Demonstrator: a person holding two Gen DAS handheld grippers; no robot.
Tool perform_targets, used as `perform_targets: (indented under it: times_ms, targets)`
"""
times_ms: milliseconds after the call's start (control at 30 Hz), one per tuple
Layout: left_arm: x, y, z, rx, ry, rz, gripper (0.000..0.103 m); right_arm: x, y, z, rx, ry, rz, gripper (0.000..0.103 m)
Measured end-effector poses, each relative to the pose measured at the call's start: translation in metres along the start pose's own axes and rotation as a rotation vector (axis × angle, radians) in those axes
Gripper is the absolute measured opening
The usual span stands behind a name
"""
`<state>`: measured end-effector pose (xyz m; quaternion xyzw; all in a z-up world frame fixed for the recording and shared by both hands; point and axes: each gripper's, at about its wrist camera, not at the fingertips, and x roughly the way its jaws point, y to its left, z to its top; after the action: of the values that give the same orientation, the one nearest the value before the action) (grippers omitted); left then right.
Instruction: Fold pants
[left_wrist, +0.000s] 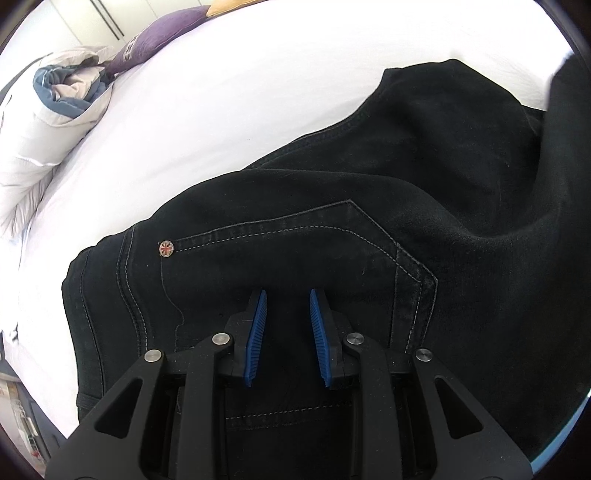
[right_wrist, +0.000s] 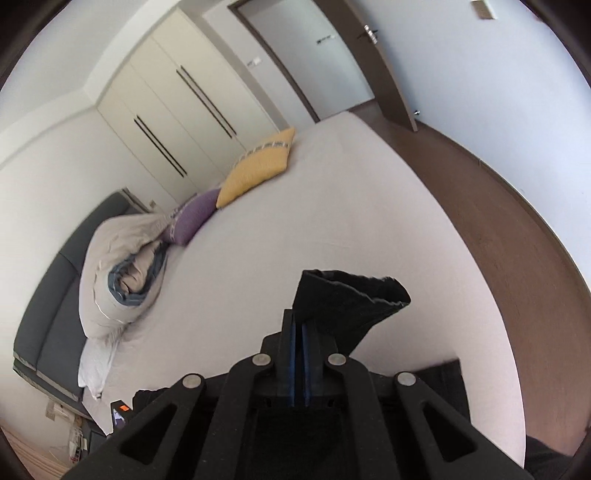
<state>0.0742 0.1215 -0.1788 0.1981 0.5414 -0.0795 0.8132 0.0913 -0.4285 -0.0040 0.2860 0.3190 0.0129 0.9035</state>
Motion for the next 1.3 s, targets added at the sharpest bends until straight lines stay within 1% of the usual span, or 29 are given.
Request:
perform_targets:
  times_ms: [33,67,100,133,200,233,267,300,333,433,500,567,600,667,867,933,1000,1033,1067,1100,1133,1167,1200,1233,1267,1300]
  targets:
    - [0.0,0.0,0.0,-0.003,0.0,0.001,0.022,-0.021,-0.019,-0.021,0.014,-0.037,-0.004,0.004]
    - [0.0,0.0,0.0,-0.006,0.001,0.002,0.022,-0.033,-0.035,-0.039,0.036,-0.055,-0.011,0.004]
    - [0.001,0.0,0.001,-0.009,0.003,0.004,0.022,-0.039,-0.055,-0.062,0.074,-0.044,-0.039,0.004]
    - [0.001,0.0,0.001,-0.012,0.005,0.006,0.022,-0.035,-0.07,-0.089,0.118,-0.013,-0.07,0.004]
    - [0.001,0.001,0.003,-0.009,0.012,0.011,0.023,-0.011,-0.109,-0.128,0.24,0.096,-0.113,0.004]
    - [0.001,0.001,0.004,-0.009,0.015,0.013,0.023,0.004,-0.122,-0.152,0.303,0.157,-0.116,0.006]
    - [0.001,0.001,0.005,-0.01,0.019,0.016,0.023,0.01,-0.131,-0.166,0.323,0.195,-0.133,0.006]
    - [0.001,0.001,0.006,-0.01,0.023,0.021,0.023,0.011,-0.136,-0.178,0.346,0.206,-0.132,0.006]
    - [0.001,0.0,0.008,-0.008,0.025,0.026,0.023,0.008,-0.138,-0.184,0.38,0.19,-0.098,0.006]
    - [0.002,-0.004,0.011,-0.009,0.03,0.046,0.024,0.003,-0.127,-0.174,0.352,0.202,-0.079,0.007]
    - [0.005,-0.007,0.013,-0.009,0.03,0.056,0.025,-0.002,-0.117,-0.167,0.311,0.179,-0.052,0.007]
    - [0.005,-0.008,0.014,-0.016,0.024,0.061,0.025,-0.008,-0.108,-0.162,0.262,0.157,-0.054,0.007]
    - [0.005,-0.01,0.014,-0.017,0.021,0.063,0.025,-0.012,-0.107,-0.161,0.259,0.145,-0.059,0.007]
    - [0.005,-0.01,0.014,-0.023,0.012,0.064,0.025,-0.025,-0.113,-0.162,0.285,0.129,-0.071,0.005]
    - [0.003,-0.011,0.009,-0.013,0.005,0.062,0.025,-0.036,-0.138,-0.17,0.428,0.13,-0.094,0.003]
    - [0.003,-0.011,0.007,-0.008,0.007,0.061,0.025,-0.044,-0.151,-0.172,0.479,0.129,-0.081,0.003]
    - [0.004,-0.011,0.007,0.0,0.008,0.062,0.025,-0.05,-0.154,-0.171,0.464,0.121,-0.107,0.003]
    - [0.003,-0.012,0.007,0.005,0.008,0.065,0.025,-0.052,-0.156,-0.17,0.464,0.124,-0.098,0.003]
    - [0.002,-0.013,0.007,0.008,0.007,0.069,0.025,-0.054,-0.156,-0.17,0.471,0.131,-0.07,0.006]
    - [0.002,-0.013,0.007,0.007,0.005,0.072,0.025,-0.055,-0.158,-0.17,0.484,0.141,-0.043,0.006]
    - [0.002,-0.015,0.007,0.005,0.004,0.074,0.025,-0.056,-0.161,-0.17,0.501,0.146,-0.041,0.007]
    - [0.002,-0.016,0.007,0.003,0.002,0.076,0.025,-0.056,-0.165,-0.171,0.533,0.153,-0.041,0.014]
    - [0.003,-0.018,0.006,-0.001,0.001,0.077,0.025,-0.054,-0.17,-0.173,0.573,0.155,-0.023,0.018]
    - [0.003,-0.018,0.006,-0.006,0.001,0.078,0.025,-0.053,-0.173,-0.174,0.602,0.149,-0.007,0.026]
    - [0.002,-0.019,0.006,-0.009,0.001,0.077,0.025,-0.052,-0.175,-0.176,0.621,0.143,0.001,0.03]
    - [0.002,-0.018,0.006,-0.009,0.002,0.077,0.025,-0.051,-0.175,-0.176,0.632,0.138,0.014,0.031]
